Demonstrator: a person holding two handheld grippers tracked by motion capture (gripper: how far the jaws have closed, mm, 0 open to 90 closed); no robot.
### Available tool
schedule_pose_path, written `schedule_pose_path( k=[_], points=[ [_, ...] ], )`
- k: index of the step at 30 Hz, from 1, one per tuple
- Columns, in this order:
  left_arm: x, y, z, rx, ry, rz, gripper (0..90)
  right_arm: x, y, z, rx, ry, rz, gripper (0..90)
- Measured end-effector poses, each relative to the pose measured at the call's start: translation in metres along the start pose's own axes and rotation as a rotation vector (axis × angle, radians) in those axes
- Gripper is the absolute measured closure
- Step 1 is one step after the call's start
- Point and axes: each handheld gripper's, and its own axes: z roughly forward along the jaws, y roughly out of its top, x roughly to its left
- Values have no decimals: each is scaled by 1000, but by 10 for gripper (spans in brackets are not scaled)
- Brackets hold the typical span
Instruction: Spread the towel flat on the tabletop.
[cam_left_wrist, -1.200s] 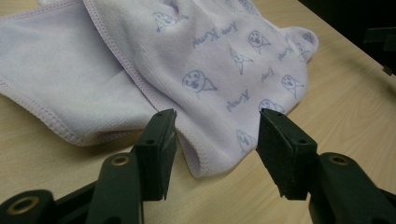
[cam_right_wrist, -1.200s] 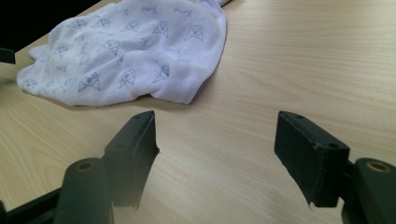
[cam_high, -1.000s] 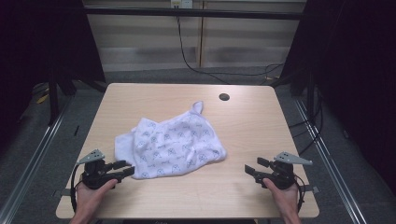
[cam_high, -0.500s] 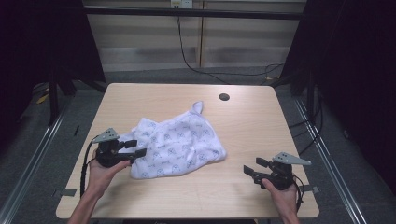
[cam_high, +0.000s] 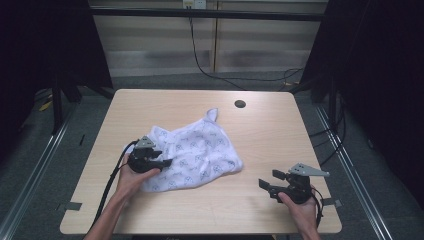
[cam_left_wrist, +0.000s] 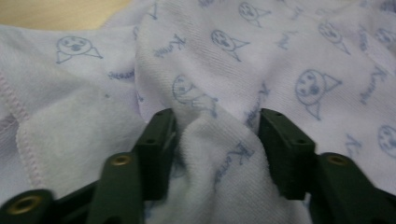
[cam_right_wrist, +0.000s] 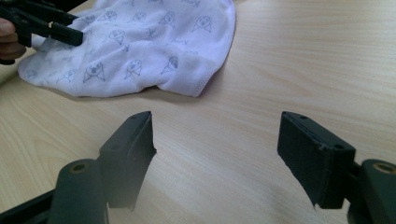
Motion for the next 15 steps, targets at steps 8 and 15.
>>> schedule_pose_path(
  k=[8,15],
  points=[
    [-23,-9,-5,11,-84,53,648,5,1,5,15,13,-8,278],
    [-48,-19,-13,24,-179,72,657,8,3,6,19,38,-4,317]
  ],
)
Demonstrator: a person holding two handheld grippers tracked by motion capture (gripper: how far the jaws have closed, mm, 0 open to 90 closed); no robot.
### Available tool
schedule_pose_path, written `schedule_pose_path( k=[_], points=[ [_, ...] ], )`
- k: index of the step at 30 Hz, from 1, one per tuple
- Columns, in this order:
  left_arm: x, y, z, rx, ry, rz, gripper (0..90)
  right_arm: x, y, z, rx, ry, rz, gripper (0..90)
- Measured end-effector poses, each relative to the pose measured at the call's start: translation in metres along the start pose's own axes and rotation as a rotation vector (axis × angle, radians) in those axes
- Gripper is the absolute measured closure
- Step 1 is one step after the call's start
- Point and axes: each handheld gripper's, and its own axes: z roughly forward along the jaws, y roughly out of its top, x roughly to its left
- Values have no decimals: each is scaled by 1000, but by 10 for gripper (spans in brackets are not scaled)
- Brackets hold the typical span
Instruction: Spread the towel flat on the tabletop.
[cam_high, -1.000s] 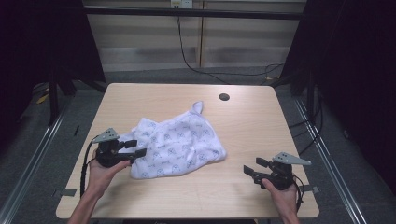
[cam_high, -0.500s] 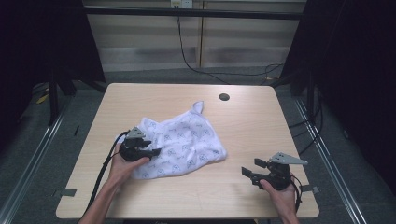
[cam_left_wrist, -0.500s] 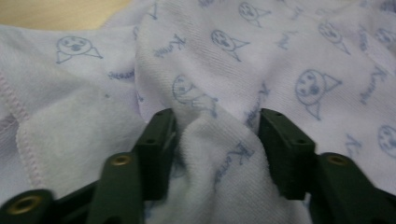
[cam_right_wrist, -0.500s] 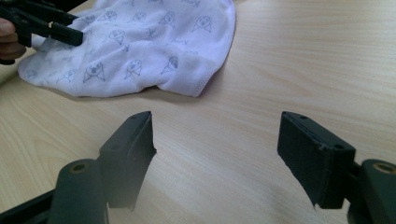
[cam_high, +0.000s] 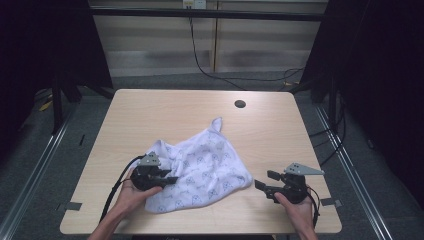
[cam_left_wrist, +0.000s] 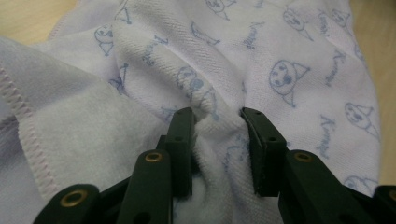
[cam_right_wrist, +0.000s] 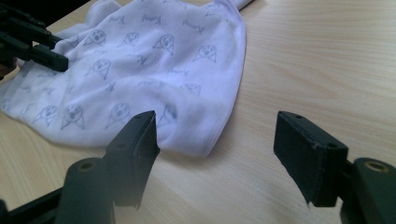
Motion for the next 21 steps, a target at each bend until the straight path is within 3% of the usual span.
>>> schedule_pose_path(
  k=[2,3,7,10,12,13,14,16,18,19,20,21],
  points=[
    [-3,0,-1,4,-3,3,656,0,0,1,1,1,-3,327],
    [-11,0,-4,29,-29,20,660,2,2,3,2,17,-4,350],
    [-19,-3,-14,46,-51,29,660,8,9,10,10,58,-18,394],
    [-18,-5,-24,-2,-81,-9,621,13,19,23,33,79,-42,412],
    [-16,-4,-27,-11,-75,-10,566,14,22,29,40,91,-61,417],
    [-13,-4,-30,-26,-72,-28,566,14,25,36,47,92,-62,416],
    [-9,-3,-33,-44,-76,-51,497,15,32,54,78,107,-76,407],
    [5,-1,-42,-90,-36,-99,462,14,37,72,101,104,-81,382],
    [9,0,-45,-100,-18,-108,436,11,40,89,120,93,-79,341],
    [16,0,-49,-156,9,-154,436,9,41,96,125,93,-76,331],
    [20,0,-48,-152,15,-153,437,8,41,102,133,87,-72,332],
    [23,-1,-47,-148,56,-143,443,7,40,108,140,71,-71,332]
  ],
)
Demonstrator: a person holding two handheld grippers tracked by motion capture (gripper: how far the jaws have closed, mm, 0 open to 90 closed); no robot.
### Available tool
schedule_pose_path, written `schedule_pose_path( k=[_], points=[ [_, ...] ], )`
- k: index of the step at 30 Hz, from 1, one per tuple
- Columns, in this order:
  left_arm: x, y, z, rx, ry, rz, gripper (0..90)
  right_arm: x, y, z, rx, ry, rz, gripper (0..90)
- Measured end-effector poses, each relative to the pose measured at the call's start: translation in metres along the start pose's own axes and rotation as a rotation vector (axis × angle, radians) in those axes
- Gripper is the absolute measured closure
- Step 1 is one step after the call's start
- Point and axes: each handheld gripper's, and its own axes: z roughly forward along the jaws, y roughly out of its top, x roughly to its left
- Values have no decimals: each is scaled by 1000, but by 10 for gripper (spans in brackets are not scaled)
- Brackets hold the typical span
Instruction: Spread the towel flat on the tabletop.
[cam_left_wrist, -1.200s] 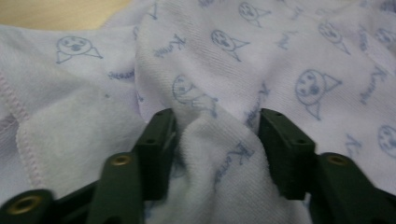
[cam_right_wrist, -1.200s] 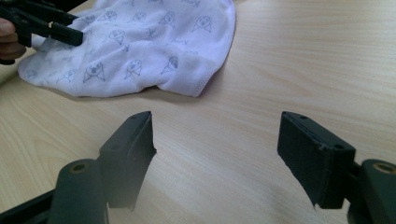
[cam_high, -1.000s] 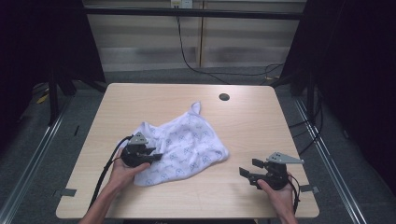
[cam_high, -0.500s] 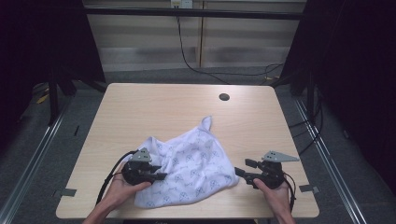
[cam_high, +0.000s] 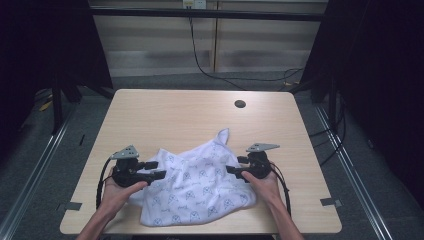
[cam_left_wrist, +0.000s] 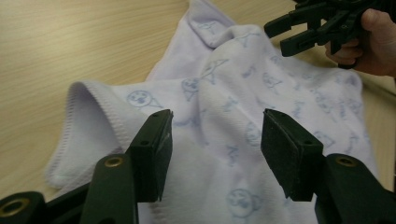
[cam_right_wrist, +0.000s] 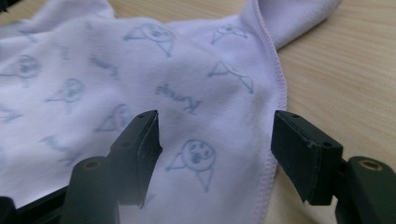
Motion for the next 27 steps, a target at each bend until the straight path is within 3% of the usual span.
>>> schedule_pose_path(
  k=[1,3,4,5,6,7,8,9,10,11,12,13,14,17,21,23,24,25,27],
  points=[
    [4,-2,1,-7,44,-4,446,-1,-1,4,12,-12,-4,332],
    [10,-4,4,3,37,-24,447,0,-3,9,-2,-20,-5,379],
    [13,-6,8,19,50,-40,446,1,-2,8,4,-25,-5,511],
    [14,-9,12,39,79,-27,446,1,-2,8,4,-25,-5,511],
    [16,-16,18,55,64,-37,485,5,-3,6,29,-28,-34,665],
    [16,-18,19,63,71,-38,526,7,-4,4,42,-20,-43,764],
    [16,-18,19,63,71,-38,593,7,-4,4,42,-20,-43,764],
    [14,-19,17,72,58,-21,669,10,-7,-2,50,-20,-60,870],
    [14,-19,17,72,58,-21,732,12,-9,-9,43,-11,-56,879],
    [14,-19,15,70,51,-22,732,12,-9,-9,43,-11,-56,879],
    [14,-19,13,69,47,-19,804,13,-13,-26,30,-13,-57,883],
    [13,-19,11,65,42,-21,804,13,-13,-26,30,-13,-57,883],
    [10,-20,7,72,30,-6,828,15,-20,-45,22,-3,-59,885],
    [7,-23,2,72,6,-16,842,20,-36,-71,31,4,-66,884],
    [-4,-29,-4,83,-42,-12,841,26,-56,-88,40,30,-49,881],
    [-9,-32,-6,104,-45,9,817,33,-65,-93,39,51,-49,776],
    [-9,-32,-8,92,-37,10,817,33,-65,-93,39,51,-49,776],
    [-8,-32,-11,79,-45,0,781,34,-63,-94,36,56,-61,733],
    [-2,-27,-14,49,-22,-26,704,31,-55,-93,-6,48,-49,640]
  ],
)
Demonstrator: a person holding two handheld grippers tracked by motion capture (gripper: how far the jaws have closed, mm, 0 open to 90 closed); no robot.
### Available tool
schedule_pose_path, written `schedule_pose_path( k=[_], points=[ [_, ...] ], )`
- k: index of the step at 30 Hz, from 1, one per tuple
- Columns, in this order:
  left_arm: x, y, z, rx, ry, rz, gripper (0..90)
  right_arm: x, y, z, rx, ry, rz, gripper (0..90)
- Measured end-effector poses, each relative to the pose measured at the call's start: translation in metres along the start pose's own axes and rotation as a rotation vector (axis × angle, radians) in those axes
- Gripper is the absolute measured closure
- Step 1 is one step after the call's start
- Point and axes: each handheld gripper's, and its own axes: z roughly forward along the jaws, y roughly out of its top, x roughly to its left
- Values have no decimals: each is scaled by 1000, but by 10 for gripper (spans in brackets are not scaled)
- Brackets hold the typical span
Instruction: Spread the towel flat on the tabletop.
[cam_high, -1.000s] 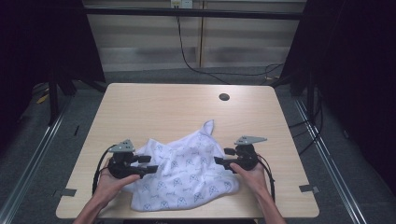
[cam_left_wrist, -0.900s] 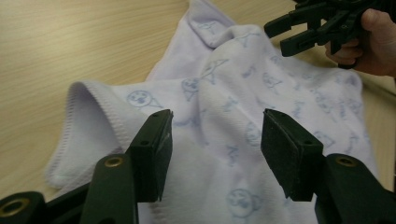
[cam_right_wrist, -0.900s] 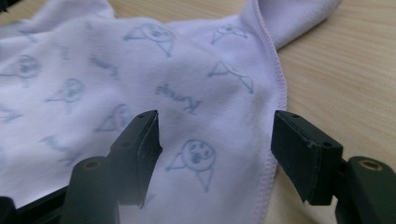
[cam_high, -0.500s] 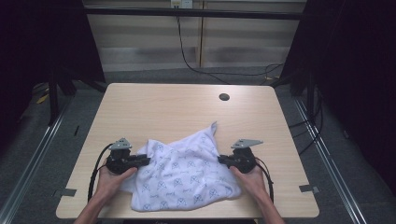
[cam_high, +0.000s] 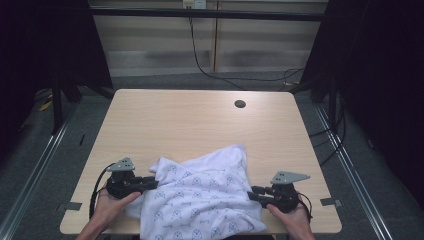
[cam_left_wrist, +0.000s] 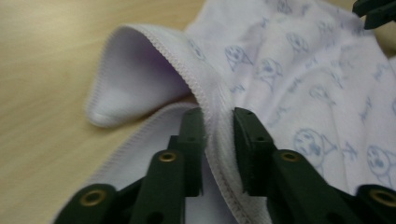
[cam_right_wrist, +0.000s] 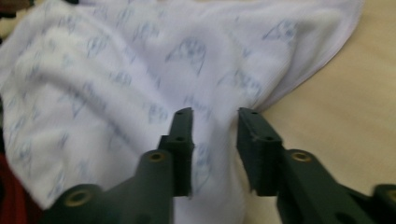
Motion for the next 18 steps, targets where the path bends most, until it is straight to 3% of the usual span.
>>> schedule_pose_path(
  k=[2,3,4,5,7,8,10,11,13,14,16,18],
  points=[
    [8,7,-1,-43,-19,-30,632,-14,20,7,-47,-18,16,604],
    [12,17,3,-66,-1,-32,598,-20,27,13,-46,-33,6,600],
    [12,17,3,-66,-1,-32,568,-20,27,13,-46,-33,6,600],
    [17,28,11,-61,22,-30,542,-32,41,27,-42,-52,15,590],
    [20,32,16,-59,27,-41,490,-43,52,44,-28,-80,27,574],
    [23,37,27,-51,27,-55,468,-49,56,53,-18,-90,26,563],
    [25,37,34,-36,35,-51,441,-58,61,67,-15,-110,52,530],
    [26,35,44,-6,32,-69,420,-61,62,73,-22,-109,60,529],
    [25,31,53,34,49,-54,416,-64,63,82,-7,-139,64,474],
    [24,29,55,37,34,-57,427,-64,64,86,-5,-145,58,477],
    [19,27,59,79,48,-8,552,-63,64,93,15,-163,46,474],
    [18,25,59,89,53,11,741,-62,62,98,34,-173,44,482]
  ],
)
